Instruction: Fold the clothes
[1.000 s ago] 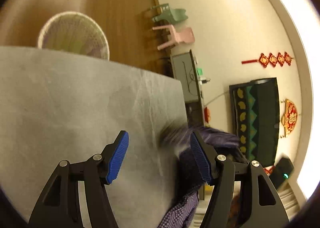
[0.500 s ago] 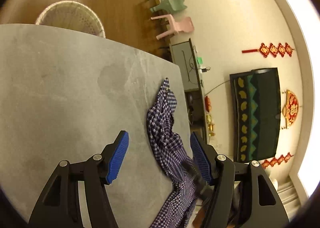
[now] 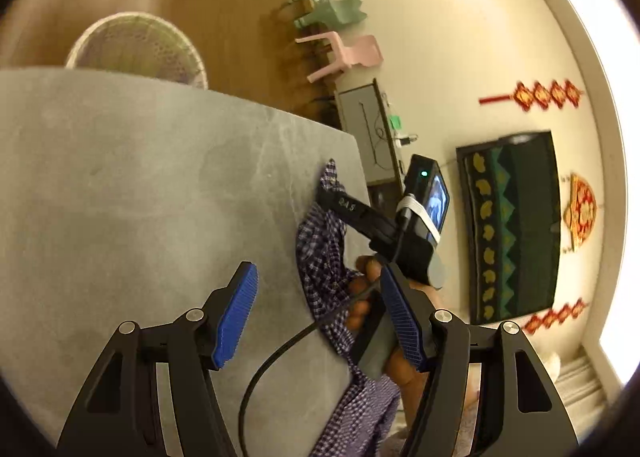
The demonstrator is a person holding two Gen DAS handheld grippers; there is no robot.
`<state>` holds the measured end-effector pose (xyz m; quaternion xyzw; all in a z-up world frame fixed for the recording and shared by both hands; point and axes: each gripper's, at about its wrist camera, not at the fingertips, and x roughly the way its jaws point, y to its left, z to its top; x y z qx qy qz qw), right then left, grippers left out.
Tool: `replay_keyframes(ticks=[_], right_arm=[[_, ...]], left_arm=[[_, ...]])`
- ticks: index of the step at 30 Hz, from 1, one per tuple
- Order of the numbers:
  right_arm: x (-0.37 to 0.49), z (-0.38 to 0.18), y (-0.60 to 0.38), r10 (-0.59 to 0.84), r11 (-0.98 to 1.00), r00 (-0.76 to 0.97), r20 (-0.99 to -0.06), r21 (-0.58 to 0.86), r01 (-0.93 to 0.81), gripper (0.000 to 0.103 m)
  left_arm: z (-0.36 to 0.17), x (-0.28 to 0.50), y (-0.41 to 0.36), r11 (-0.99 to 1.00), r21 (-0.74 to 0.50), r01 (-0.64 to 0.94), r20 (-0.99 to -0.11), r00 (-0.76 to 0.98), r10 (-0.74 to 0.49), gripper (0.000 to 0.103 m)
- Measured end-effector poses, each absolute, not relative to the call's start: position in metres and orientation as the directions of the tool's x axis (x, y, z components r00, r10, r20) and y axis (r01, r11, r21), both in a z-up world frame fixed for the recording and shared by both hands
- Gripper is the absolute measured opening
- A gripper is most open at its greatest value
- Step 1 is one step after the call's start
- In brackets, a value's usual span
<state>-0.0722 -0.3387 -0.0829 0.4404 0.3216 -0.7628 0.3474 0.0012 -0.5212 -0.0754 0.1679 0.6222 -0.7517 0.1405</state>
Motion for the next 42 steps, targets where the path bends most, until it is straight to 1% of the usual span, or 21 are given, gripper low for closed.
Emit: replay_keyframes(ticks=[1, 2, 3, 5, 9, 11, 15, 17, 20, 22, 23, 24, 25, 26, 27, 28, 31, 34, 36, 39, 42], right_arm=[[-0.073, -0.080, -0.337, -0.245, -0.553, -0.384, -0.890, -0.197, 0.809, 0.013], [-0.072, -0.074, -0.335, -0.262, -0.548, -0.373, -0.890, -0.181, 0.817, 0.003], [-0.071, -0.063, -0.330, -0.270, -0.553, -0.393, -0.879, -0.193, 0.811, 0.004], [-0.067, -0.025, -0.310, -0.337, -0.570, -0.427, -0.839, -0.179, 0.802, 0.004], [-0.070, 0.072, -0.238, -0.441, -0.634, -0.505, -0.742, -0.141, 0.761, 0.003], [-0.082, 0.123, -0.187, -0.447, -0.689, -0.566, -0.693, -0.137, 0.712, 0.003], [-0.105, 0.197, -0.083, -0.414, -0.801, -0.662, -0.625, -0.096, 0.592, 0.003], [-0.114, 0.215, -0.038, -0.398, -0.838, -0.685, -0.610, -0.062, 0.542, 0.003], [-0.129, 0.236, 0.029, -0.379, -0.885, -0.708, -0.595, 0.010, 0.465, 0.003], [-0.136, 0.240, 0.056, -0.382, -0.898, -0.703, -0.600, 0.063, 0.435, 0.003], [-0.141, 0.237, 0.069, -0.381, -0.904, -0.697, -0.607, 0.086, 0.420, 0.003], [-0.145, 0.234, 0.081, -0.381, -0.908, -0.693, -0.612, 0.107, 0.405, 0.003], [-0.147, 0.231, 0.091, -0.383, -0.910, -0.691, -0.613, 0.122, 0.396, 0.003], [-0.150, 0.229, 0.101, -0.385, -0.912, -0.689, -0.614, 0.137, 0.387, 0.003], [-0.153, 0.229, 0.108, -0.389, -0.912, -0.691, -0.610, 0.152, 0.380, 0.003], [-0.154, 0.228, 0.115, -0.392, -0.913, -0.696, -0.601, 0.162, 0.375, 0.003], [-0.160, 0.228, 0.137, -0.400, -0.914, -0.715, -0.574, 0.194, 0.356, 0.003], [-0.172, 0.243, 0.181, -0.392, -0.920, -0.754, -0.527, 0.235, 0.314, 0.003], [-0.179, 0.253, 0.211, -0.384, -0.921, -0.779, -0.496, 0.263, 0.287, 0.003], [-0.181, 0.270, 0.279, -0.343, -0.928, -0.823, -0.453, 0.298, 0.222, 0.003], [-0.175, 0.260, 0.354, -0.272, -0.940, -0.854, -0.444, 0.314, 0.136, 0.003]], left_arm=[[-0.074, 0.000, -0.522, -0.204, -0.884, 0.420, -0.429, -0.904, -0.002, 0.067], [-0.074, 0.000, -0.523, -0.218, -0.882, 0.418, -0.429, -0.904, -0.001, 0.067], [-0.073, -0.002, -0.522, -0.233, -0.879, 0.415, -0.428, -0.904, 0.005, 0.067], [-0.072, -0.005, -0.521, -0.259, -0.876, 0.407, -0.427, -0.904, 0.022, 0.067], [-0.066, -0.025, -0.496, -0.356, -0.867, 0.348, -0.420, -0.895, 0.149, 0.067], [-0.060, -0.036, -0.472, -0.429, -0.851, 0.304, -0.427, -0.875, 0.228, 0.067], [-0.049, -0.044, -0.386, -0.621, -0.767, 0.162, -0.486, -0.779, 0.397, 0.067], [-0.053, -0.035, -0.349, -0.671, -0.732, 0.118, -0.510, -0.749, 0.423, 0.067], [-0.072, -0.018, -0.292, -0.734, -0.673, 0.090, -0.579, -0.681, 0.448, 0.067], [-0.087, -0.009, -0.261, -0.797, -0.596, 0.102, -0.656, -0.635, 0.409, 0.067], [-0.089, -0.006, -0.254, -0.814, -0.573, 0.096, -0.667, -0.631, 0.396, 0.065], [-0.086, 0.002, -0.243, -0.850, -0.522, 0.077, -0.672, -0.650, 0.354, 0.065], [-0.085, 0.004, -0.234, -0.876, -0.477, 0.070, -0.691, -0.646, 0.324, 0.049], [-0.085, 0.006, -0.227, -0.898, -0.433, 0.075, -0.713, -0.637, 0.291, 0.001], [-0.086, 0.007, -0.221, -0.918, -0.390, 0.079, -0.733, -0.629, 0.257, 0.005], [-0.084, 0.008, -0.217, -0.924, -0.374, 0.081, -0.734, -0.635, 0.241, 0.003], [-0.063, 0.003, -0.207, -0.952, -0.298, 0.069, -0.711, -0.682, 0.173, 0.002], [-0.039, 0.007, -0.187, -0.969, -0.248, 0.021, -0.680, -0.716, 0.159, 0.002], [-0.022, 0.010, -0.163, -0.980, -0.197, -0.039, -0.667, -0.727, 0.163, 0.002], [-0.004, 0.016, -0.118, -0.978, -0.136, -0.156, -0.654, -0.728, 0.207, 0.002], [0.007, 0.015, -0.069, -0.957, -0.096, -0.274, -0.663, -0.700, 0.267, 0.002]])
